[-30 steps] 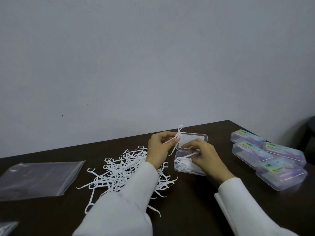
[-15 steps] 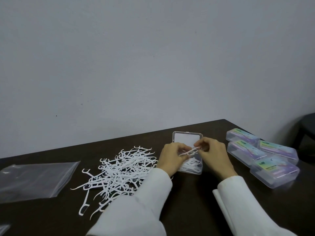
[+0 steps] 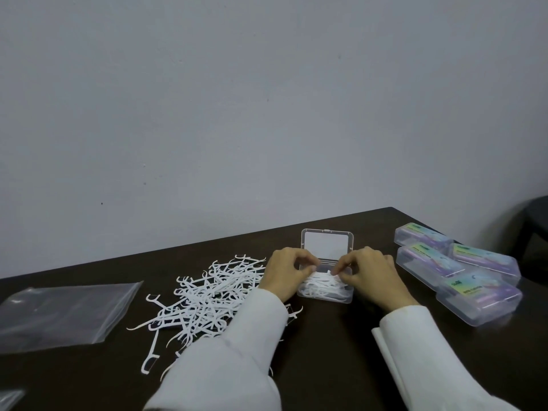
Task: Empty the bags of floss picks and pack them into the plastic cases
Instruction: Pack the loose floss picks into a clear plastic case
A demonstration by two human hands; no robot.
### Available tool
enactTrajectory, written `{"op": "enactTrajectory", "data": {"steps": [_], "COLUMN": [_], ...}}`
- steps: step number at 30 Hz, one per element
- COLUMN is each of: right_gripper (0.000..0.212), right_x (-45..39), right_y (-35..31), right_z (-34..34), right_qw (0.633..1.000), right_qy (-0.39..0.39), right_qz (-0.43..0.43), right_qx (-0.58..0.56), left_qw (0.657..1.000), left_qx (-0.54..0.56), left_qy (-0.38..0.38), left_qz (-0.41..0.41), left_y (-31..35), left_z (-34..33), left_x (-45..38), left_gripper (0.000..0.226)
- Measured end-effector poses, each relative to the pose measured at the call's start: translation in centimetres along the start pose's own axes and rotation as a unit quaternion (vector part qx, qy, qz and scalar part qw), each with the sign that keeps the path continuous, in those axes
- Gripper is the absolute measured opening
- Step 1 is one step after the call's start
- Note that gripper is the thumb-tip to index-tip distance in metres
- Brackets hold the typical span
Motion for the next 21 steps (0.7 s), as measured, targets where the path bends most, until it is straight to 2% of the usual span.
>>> {"op": "enactTrajectory", "data": {"steps": [5,11,16,21], "right_gripper": [0.009,0.011,0.014,0.030], "right_x": [0.3,-0.1,0.0,1.1], "right_y": [-0.3,-2.5,-6.7,-10.4], "right_z": [0.1,0.4,-0.5,-2.9], "right_qw": [0.999,0.997,0.985,0.965], "right_qy": [-0.010,0.041,0.010,-0.097], "right_qz": [-0.005,0.065,0.157,0.221], "right_qx": [0.044,-0.015,-0.076,-0.106], "left_qw": [1.000,0.998,0.997,0.998], "left_qx": [0.017,0.067,0.064,0.010], "left_qy": [-0.009,-0.014,-0.029,-0.023], "left_qz": [0.003,0.012,0.008,0.051], "left_y": [0.1,0.3,-0.4,-3.8], "left_z": [0.0,1.8,5.0,9.1], "left_x": [0.1,1.1,3.5,6.8], "left_gripper": [0.015,0.018,0.017,0.014]}}
Point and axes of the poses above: each hand's wrist, its own x-axis away from the middle knuckle, its own z-axis out of the back of the hand, y = z × x, the point moved 8 cm from there along -x, towards the middle knuckle, and after that the axes turned 11 degrees about z, right-handed, at the moved point
